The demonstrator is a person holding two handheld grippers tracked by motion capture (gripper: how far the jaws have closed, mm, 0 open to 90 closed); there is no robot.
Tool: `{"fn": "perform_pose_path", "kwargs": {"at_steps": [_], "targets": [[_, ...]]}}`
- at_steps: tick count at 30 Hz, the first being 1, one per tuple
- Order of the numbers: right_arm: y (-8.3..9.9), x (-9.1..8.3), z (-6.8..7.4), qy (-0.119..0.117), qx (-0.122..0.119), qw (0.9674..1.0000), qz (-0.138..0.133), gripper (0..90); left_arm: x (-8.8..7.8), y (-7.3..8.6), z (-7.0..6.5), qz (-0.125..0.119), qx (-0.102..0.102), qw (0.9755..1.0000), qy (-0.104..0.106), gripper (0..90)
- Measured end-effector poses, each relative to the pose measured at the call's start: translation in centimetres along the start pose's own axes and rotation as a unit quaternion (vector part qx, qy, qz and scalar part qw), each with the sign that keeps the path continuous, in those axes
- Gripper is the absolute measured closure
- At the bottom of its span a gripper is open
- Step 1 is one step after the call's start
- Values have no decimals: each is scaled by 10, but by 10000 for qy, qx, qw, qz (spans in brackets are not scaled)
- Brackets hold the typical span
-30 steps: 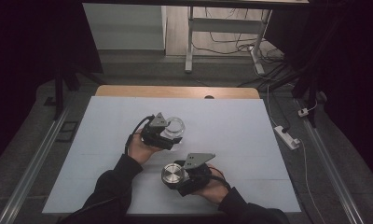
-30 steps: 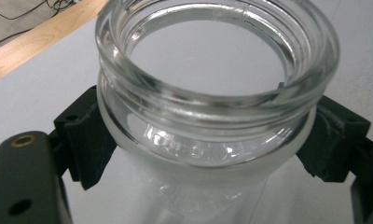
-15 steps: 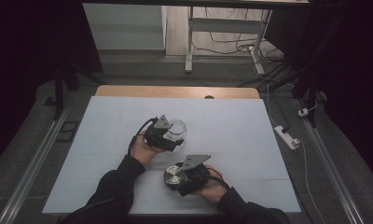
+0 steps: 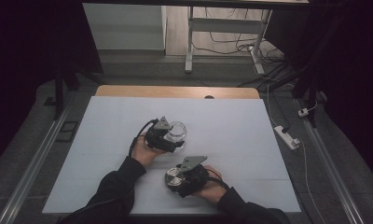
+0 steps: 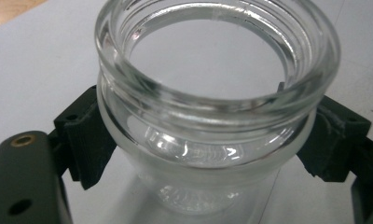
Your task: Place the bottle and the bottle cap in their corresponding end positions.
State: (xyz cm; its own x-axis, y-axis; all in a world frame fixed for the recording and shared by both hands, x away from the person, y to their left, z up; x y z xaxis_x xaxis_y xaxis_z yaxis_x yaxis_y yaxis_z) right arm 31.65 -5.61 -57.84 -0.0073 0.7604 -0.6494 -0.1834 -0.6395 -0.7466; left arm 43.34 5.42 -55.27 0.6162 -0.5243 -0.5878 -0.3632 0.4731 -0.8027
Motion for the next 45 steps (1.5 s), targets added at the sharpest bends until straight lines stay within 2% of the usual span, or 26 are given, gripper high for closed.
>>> {"fn": "perform_pose_path", "kwargs": {"at_steps": [8, 20, 28, 35, 45], "targets": [[1, 1, -2, 50, 67, 9999, 132, 177, 0, 1, 1, 15, -2, 10000, 24, 159], [2, 2, -2, 101, -63, 9994, 328, 178, 0, 1, 1, 83, 33, 10000, 22, 156], [1, 1, -2, 69, 74, 9994, 326, 179, -1, 0, 1, 143, -5, 9999, 38, 145], [-2, 1, -2, 84, 154, 9995, 256, 181, -1, 1, -1, 178, -22, 9997, 163, 96], [-9, -6, -1, 16, 324, 9995, 18, 160, -4, 0, -1, 212, -92, 9990, 370, 21]]}}
Point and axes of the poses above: each handheld gripper's, and its own axes: x roughly forward along the jaws, y roughly out of its underside, z roughly to its left, the point moved 6 cm from there along x, roughly forward along the jaws, and after that the axes turned 12 degrees about -y, right-handed, at the moved point
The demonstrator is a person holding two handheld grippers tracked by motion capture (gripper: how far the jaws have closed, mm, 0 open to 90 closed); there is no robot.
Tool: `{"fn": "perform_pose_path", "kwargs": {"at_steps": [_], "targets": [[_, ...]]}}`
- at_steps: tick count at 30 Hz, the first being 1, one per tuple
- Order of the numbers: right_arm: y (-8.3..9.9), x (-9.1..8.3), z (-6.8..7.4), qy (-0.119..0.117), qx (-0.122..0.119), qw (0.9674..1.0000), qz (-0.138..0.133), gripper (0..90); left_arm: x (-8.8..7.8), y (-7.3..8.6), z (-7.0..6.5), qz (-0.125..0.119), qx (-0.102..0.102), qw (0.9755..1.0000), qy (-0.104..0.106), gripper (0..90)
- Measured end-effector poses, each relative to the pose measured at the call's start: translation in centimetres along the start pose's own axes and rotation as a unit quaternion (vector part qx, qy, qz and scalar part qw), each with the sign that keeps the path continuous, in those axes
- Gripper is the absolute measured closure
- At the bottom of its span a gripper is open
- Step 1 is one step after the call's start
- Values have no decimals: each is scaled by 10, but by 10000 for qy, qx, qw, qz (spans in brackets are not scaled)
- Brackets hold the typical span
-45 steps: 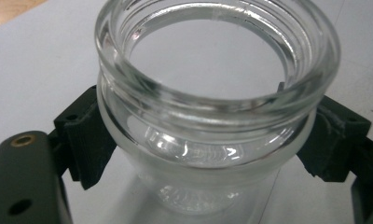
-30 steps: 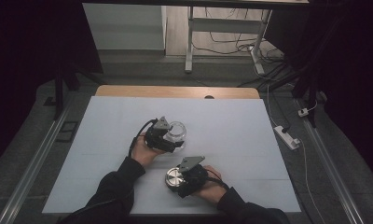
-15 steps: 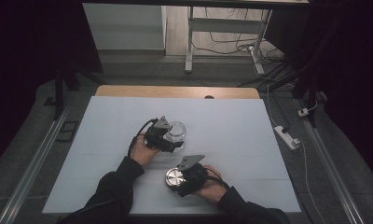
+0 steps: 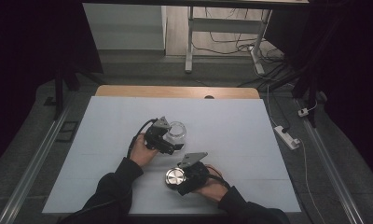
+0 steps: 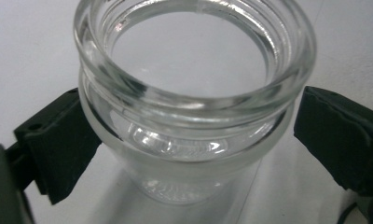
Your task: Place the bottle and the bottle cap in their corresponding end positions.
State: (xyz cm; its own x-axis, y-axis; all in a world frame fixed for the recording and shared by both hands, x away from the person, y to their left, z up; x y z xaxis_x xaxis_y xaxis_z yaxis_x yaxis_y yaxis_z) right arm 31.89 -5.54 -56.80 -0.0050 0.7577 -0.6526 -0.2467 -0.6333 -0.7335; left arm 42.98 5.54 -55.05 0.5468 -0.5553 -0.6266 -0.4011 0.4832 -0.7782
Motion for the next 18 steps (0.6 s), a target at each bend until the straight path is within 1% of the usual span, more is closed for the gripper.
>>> {"fn": "perform_pose_path", "kwargs": {"at_steps": [3, 5, 8, 15, 18], "targets": [[-1, -2, 0, 2, -13, 10000, -3, 146, -3, 0, -1, 14, -3, 10000, 34, 0], [-1, -5, 1, 1, -11, 10000, -21, 135, -5, 0, -1, 34, 24, 10000, 12, 0], [-3, -8, 2, -18, -5, 10000, -66, 123, -10, 0, -1, 5, -16, 10000, 6, 0], [-5, -13, 4, -47, 15, 9999, -159, 98, -22, 4, -3, 12, -1, 10000, 8, 0], [-6, -16, 5, -76, 34, 9998, -200, 87, -29, 7, -4, 33, 33, 10000, 85, 0]]}}
Point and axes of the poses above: each handheld gripper's, and its own axes: x roughly forward along the jaws, y roughly out of its underside, z roughly to its left, the point moved 6 cm from there along x, roughly forward along the jaws, and after that the axes turned 12 degrees about -y, right-handed, at the moved point
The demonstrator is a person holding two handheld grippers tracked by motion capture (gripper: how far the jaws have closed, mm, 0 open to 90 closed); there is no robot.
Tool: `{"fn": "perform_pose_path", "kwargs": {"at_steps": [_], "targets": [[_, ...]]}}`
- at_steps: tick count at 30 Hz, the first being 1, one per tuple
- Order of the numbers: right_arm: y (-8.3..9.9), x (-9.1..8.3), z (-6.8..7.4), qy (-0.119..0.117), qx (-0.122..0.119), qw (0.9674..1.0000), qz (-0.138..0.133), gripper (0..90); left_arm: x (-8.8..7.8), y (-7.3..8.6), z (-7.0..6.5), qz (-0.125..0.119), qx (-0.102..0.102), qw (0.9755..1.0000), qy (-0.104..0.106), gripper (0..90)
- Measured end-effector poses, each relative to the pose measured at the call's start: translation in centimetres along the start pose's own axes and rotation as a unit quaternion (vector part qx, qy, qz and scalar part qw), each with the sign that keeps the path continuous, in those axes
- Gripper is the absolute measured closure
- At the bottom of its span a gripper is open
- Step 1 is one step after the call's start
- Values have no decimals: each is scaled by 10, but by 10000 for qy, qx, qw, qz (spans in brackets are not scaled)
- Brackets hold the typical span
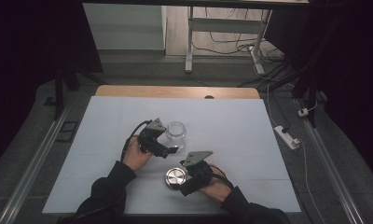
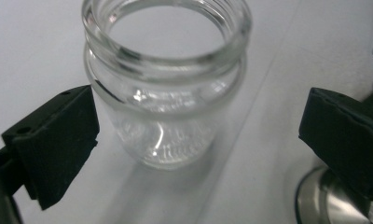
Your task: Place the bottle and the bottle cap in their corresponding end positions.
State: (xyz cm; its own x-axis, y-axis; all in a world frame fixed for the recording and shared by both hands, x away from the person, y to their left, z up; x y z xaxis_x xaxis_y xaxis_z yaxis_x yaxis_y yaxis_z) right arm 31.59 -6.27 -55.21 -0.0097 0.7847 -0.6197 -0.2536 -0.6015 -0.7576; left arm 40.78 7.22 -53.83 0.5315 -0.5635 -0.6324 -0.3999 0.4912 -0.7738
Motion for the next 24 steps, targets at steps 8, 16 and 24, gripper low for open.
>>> {"fn": "perform_pose_path", "kwargs": {"at_steps": [8, 16, 24], "targets": [[-2, -6, 1, 26, 78, 9999, -98, 42, -16, 5, -6, -67, -13, 9998, 165, 0], [-2, -14, 0, 114, 50, 9998, -156, 30, -27, 12, -15, -47, 22, 9997, 254, 0], [-3, -22, -2, 282, 29, 9992, -267, 16, -42, 15, -28, -173, 161, 9994, 271, 0]]}}
Point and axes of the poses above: each handheld gripper's, and its own axes: x roughly forward along the jaws, y roughly out of its underside, z roughly to its left, the point moved 6 cm from there along x, roughly forward along the jaws, and after that the axes turned 12 degrees about -y, right-handed, at the moved point
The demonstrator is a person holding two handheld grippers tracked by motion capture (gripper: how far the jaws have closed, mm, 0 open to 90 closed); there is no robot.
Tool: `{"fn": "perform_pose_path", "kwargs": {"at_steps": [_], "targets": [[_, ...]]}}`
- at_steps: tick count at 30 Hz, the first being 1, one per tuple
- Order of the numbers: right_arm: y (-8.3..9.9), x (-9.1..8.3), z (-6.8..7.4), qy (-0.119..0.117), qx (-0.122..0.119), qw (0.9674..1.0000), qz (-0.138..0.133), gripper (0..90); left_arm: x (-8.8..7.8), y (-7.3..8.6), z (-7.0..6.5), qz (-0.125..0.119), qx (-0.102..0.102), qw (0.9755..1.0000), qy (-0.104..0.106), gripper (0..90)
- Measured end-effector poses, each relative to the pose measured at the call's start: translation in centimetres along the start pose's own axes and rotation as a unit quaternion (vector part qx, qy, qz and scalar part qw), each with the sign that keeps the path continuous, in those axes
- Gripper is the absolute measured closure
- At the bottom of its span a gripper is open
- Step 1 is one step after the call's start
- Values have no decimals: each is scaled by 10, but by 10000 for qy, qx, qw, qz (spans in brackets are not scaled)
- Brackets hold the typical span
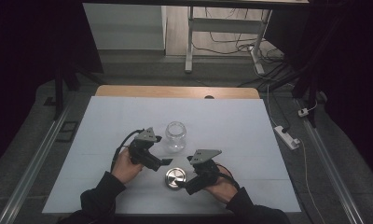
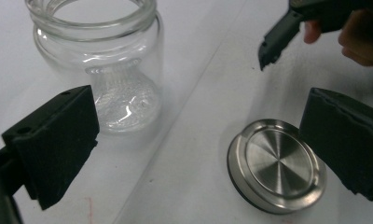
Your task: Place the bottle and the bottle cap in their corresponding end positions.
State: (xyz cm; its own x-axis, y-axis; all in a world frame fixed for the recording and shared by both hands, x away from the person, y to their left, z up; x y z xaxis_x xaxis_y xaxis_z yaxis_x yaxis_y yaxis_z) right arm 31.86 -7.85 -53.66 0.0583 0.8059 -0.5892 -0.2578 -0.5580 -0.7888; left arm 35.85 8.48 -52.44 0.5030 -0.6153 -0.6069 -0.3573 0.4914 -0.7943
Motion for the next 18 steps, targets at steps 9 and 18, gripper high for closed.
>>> {"fn": "perform_pose_path", "kwargs": {"at_steps": [9, 18], "targets": [[0, -7, 0, 134, -71, 9999, -44, 2, -13, 10, -16, 67, 120, 9999, -64, 0], [2, -19, -3, 245, -22, 9996, -159, 0, -32, 19, -26, -12, -48, 9999, -89, 0]]}}
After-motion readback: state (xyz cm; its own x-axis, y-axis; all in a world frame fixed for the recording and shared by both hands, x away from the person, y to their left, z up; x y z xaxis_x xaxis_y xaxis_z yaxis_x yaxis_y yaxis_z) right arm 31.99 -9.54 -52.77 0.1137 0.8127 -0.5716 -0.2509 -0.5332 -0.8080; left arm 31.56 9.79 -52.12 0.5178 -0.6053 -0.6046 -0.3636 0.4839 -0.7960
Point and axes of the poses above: each handheld gripper's, and its own axes: x roughly forward along the jaws, y roughly out of its underside, z roughly to its left, the point moved 6 cm from there along x, roughly forward along the jaws, and after that the axes turned 12 degrees about -y, right-handed, at the moved point
